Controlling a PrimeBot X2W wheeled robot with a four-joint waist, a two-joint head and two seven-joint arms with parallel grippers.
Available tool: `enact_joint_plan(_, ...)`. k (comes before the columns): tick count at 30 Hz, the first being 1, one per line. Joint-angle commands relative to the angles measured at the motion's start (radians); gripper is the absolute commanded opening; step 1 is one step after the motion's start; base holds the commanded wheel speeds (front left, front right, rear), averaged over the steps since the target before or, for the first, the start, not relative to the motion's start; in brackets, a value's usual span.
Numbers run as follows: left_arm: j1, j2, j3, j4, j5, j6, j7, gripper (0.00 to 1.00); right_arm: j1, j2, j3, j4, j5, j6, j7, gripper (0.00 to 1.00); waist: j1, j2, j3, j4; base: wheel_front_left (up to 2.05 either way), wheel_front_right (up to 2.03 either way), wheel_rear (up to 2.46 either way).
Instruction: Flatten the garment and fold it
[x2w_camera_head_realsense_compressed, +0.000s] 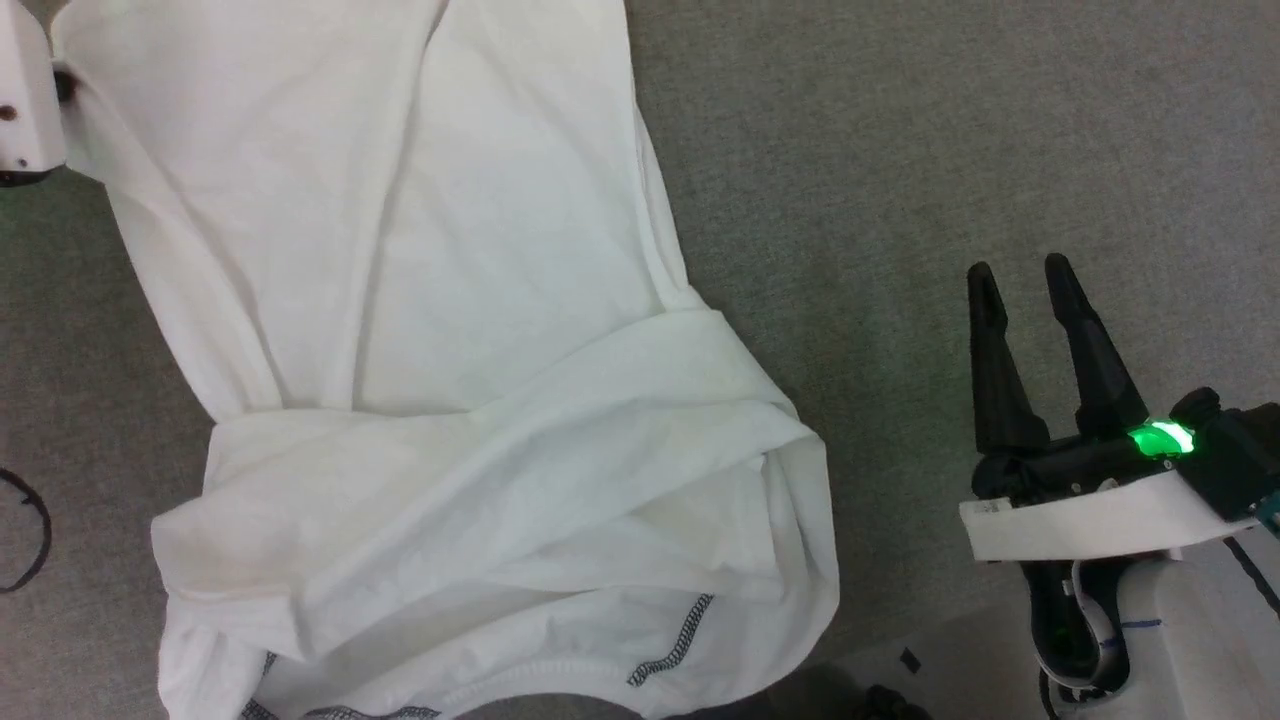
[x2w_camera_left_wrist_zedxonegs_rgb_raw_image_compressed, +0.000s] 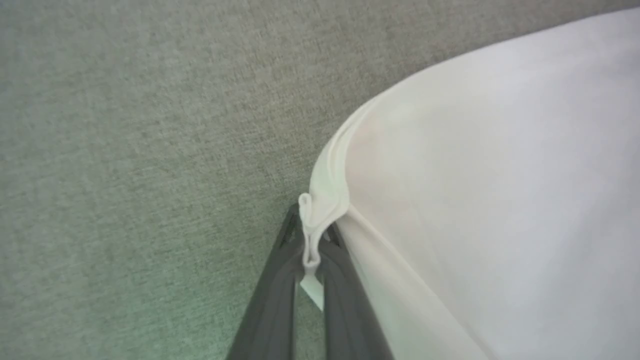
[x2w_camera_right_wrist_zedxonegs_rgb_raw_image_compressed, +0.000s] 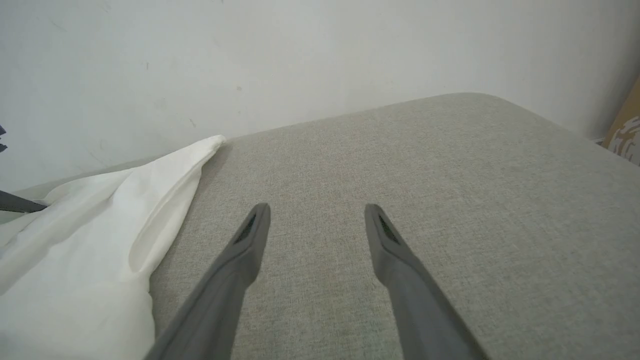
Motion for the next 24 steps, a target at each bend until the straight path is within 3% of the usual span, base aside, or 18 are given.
enact_joint_plan(1,0.150,-0.044,-0.047,0.054,0.004,0.001,0.006,0.00,-0.018,0.003,0.000,0.005,-0.001,-0.001,-0.008,1.00,0.0001,0.0000,-0.023,0.011,0.00,0.00,0.00)
enact_joint_plan(5,0.172,-0.053,-0.041,0.019,0.022,0.004,-0.133,0.00,-0.017,0.003,-0.012,0.018,-0.015,-0.001,-0.005,1.00,0.0001,0.0000,-0.076,0.036,0.00,0.00,0.00)
enact_joint_plan(15,0.261,-0.165,0.001,-0.026,0.087,0.097,-0.705,0.00,-0.031,0.003,-0.073,0.048,-0.031,-0.001,0.070,1.00,0.0001,0.0000,-0.228,0.138,0.00,0.00,0.00)
enact_joint_plan(24,0.288,-0.231,0.010,-0.056,0.096,0.127,-0.913,0.00,-0.217,-0.028,-0.074,0.183,0.040,-0.001,0.178,1.00,0.0001,0.0000,-0.222,0.193,0.00,0.00,0.00)
